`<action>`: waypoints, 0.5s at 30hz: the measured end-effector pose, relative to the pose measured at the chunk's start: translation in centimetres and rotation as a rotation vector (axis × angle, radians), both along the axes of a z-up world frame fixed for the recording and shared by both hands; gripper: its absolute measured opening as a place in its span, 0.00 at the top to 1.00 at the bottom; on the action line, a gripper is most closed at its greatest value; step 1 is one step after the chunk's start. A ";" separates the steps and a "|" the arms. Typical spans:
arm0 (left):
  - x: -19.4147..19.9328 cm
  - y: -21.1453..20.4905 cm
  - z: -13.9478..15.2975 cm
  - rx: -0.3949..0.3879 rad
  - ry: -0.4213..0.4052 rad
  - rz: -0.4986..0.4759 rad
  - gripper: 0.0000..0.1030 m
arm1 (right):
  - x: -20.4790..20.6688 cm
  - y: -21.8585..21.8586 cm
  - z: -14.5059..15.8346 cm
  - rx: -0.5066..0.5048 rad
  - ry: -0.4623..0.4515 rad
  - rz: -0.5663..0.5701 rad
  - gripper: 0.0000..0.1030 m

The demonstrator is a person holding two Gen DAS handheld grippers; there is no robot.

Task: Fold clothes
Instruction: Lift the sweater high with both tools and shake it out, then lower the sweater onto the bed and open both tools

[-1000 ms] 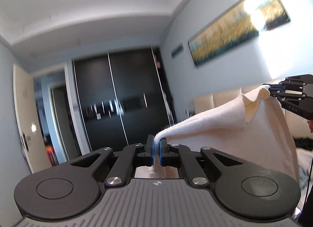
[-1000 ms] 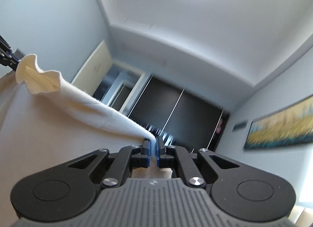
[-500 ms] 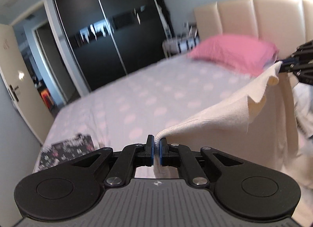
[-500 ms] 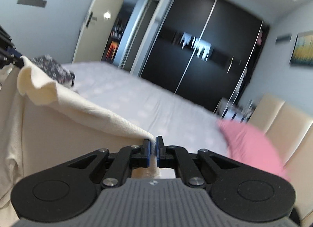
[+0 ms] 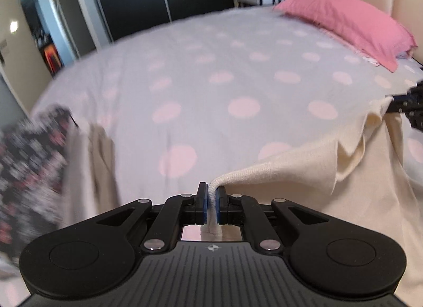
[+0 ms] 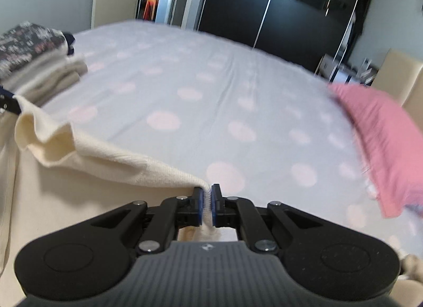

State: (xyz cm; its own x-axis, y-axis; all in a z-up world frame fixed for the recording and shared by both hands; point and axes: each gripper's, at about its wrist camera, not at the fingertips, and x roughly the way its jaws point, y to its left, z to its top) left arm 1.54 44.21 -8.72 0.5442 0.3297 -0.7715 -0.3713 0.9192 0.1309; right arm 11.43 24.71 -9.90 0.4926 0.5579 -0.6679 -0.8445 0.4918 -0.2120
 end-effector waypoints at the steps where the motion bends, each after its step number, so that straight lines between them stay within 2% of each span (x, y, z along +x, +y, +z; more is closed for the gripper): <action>1: 0.4 0.5 -1.0 -0.023 0.008 0.010 0.95 | 0.5 0.7 -0.8 -0.012 0.011 -0.001 0.93; 4: 0.9 1.4 -3.1 -0.052 0.020 0.029 0.92 | 1.6 2.2 -3.1 -0.042 0.042 -0.005 0.92; 7: 1.2 2.1 -4.4 -0.086 0.034 0.055 0.86 | 2.8 3.4 -4.5 -0.061 0.079 -0.020 0.84; 8: 1.2 2.4 -4.7 -0.096 0.039 0.066 0.84 | 3.1 3.4 -4.6 -0.064 0.089 -0.031 0.78; 9: 1.2 2.5 -5.0 -0.100 0.041 0.075 0.83 | 3.3 3.5 -4.7 -0.067 0.098 -0.043 0.67; 10: 1.2 2.7 -5.0 -0.099 0.040 0.085 0.78 | 3.5 3.4 -4.5 -0.066 0.106 -0.058 0.62; 13: 1.2 3.0 -4.4 -0.096 0.031 0.101 0.59 | 4.3 2.6 -3.6 -0.052 0.147 -0.106 0.58; 15: 1.0 3.1 -3.9 -0.095 0.024 0.110 0.58 | 4.9 2.0 -3.0 -0.039 0.193 -0.132 0.58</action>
State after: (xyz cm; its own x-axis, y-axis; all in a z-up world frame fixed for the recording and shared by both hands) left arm 2.58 47.32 -12.63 0.4900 0.3111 -0.8143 -0.4679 0.8820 0.0555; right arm 16.32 26.67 -12.87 0.4207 0.4688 -0.7767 -0.7999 0.5956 -0.0738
